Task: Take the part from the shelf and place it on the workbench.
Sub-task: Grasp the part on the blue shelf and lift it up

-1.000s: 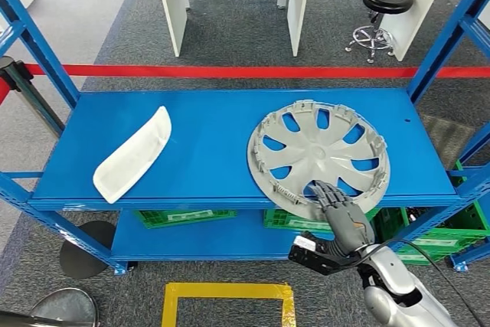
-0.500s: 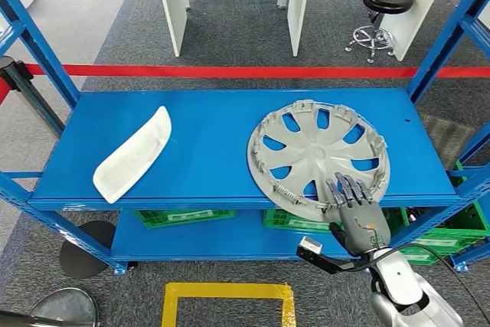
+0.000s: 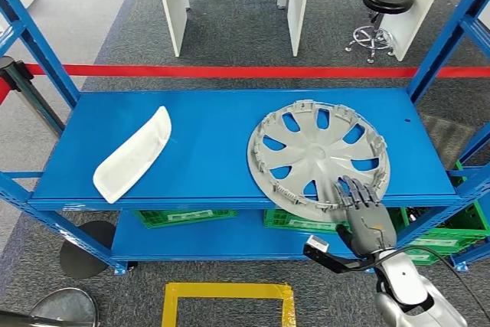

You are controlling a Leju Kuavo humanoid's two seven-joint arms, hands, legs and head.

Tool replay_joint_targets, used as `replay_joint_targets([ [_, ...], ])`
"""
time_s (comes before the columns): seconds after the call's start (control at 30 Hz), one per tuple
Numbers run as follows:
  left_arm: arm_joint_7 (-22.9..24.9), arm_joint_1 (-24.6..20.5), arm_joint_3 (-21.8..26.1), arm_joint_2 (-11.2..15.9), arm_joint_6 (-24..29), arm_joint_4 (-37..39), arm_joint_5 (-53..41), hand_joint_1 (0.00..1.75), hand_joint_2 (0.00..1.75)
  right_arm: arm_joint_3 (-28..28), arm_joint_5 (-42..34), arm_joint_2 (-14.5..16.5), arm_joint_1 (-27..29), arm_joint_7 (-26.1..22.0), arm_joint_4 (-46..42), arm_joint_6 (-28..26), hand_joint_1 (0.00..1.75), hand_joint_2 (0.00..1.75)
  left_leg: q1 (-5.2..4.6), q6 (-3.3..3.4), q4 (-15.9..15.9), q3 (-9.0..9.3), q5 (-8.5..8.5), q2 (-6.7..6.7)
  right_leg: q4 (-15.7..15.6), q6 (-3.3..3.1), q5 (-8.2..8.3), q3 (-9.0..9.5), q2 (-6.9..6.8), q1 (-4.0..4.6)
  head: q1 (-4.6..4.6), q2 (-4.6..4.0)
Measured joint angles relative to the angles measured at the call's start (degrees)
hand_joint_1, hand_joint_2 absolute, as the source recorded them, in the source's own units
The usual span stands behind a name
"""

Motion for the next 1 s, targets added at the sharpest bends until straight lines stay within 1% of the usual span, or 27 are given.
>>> replay_joint_targets([
  [0.3, -0.3, -0.1, 0.0, 0.0, -0.2, 0.0, -0.4, 0.00, 0.00, -0.9, -1.1, 0.7, -0.2, -0.9, 3.4, 0.2, 0.00, 1.75, 0.00, 0.00, 0.0, -0.01, 0.00, 0.00, 0.0, 0.00, 0.00, 0.00, 0.01, 0.00, 0.00, 0.00],
  [0.8, -0.3, -0.2, 0.0, 0.2, -0.7, 0.0, -1.5, 0.00, 0.00, -0.9, 0.9, 1.8, -2.6, -2.0, 6.2, -0.8, 0.00, 1.75, 0.00, 0.00, 0.0, -0.01, 0.00, 0.00, 0.0, 0.00, 0.00, 0.01, 0.00, 0.00, 0.00, 0.00],
  [1.0, -0.3, -0.2, 0.0, 0.2, -0.7, 0.0, -1.8, 0.00, 0.00, -0.8, 2.2, 2.2, -3.0, -2.0, 6.3, -2.9, 0.00, 1.75, 0.00, 0.00, 0.0, -0.02, 0.00, 0.00, 0.0, 0.00, 0.00, 0.00, 0.00, 0.00, 0.00, 0.00],
])
